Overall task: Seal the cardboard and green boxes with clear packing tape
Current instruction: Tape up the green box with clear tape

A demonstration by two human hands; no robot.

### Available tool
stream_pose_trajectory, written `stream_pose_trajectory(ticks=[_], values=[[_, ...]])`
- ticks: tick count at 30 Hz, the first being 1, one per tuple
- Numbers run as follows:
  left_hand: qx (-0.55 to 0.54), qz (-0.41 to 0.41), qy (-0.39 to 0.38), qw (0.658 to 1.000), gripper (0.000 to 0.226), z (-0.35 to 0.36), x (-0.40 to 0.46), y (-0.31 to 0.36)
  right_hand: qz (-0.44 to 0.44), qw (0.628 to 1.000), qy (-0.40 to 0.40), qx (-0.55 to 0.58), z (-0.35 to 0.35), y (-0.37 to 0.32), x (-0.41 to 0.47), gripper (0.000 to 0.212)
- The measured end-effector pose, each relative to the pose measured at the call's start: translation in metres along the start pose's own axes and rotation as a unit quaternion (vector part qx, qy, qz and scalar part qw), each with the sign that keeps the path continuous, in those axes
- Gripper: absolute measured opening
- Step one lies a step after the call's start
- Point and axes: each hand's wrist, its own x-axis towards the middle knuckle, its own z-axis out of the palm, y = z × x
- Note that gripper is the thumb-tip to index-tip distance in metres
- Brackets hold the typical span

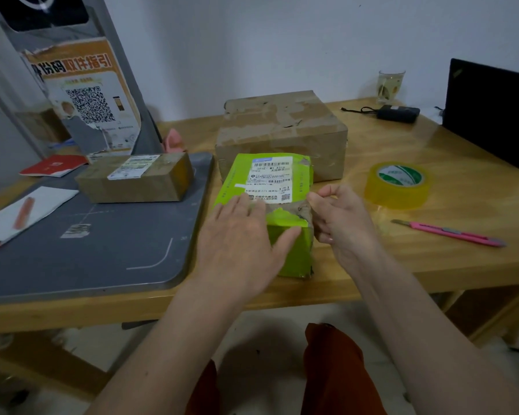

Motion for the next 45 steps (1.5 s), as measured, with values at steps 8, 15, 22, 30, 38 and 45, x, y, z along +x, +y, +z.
stream_pose_trajectory(ticks=[8,15,22,30,38,45], values=[[-0.031,0.11,0.007,0.993,0.07,0.007,-0.004,0.024,-0.069,0.989,0.075,-0.104,0.004,0.018,0.001,0.018],[-0.022,0.107,0.007,0.994,0.085,0.007,-0.004,0.021,-0.055,0.966,0.031,-0.252,-0.005,0.032,0.007,0.015],[-0.021,0.109,0.015,0.994,0.08,0.008,0.001,0.021,-0.149,0.966,0.101,-0.185,0.009,0.013,-0.025,0.03],[-0.029,0.116,0.025,0.993,0.07,0.013,0.002,0.021,-0.178,0.946,0.034,-0.267,0.013,0.036,-0.064,0.046],[-0.043,0.1,0.023,0.994,0.069,0.011,0.004,0.016,-0.263,0.91,0.006,-0.32,0.014,0.027,-0.055,0.046],[-0.026,0.014,0.025,0.999,0.077,0.013,-0.006,0.014,-0.365,0.841,0.024,-0.398,-0.004,0.033,-0.043,0.042]])
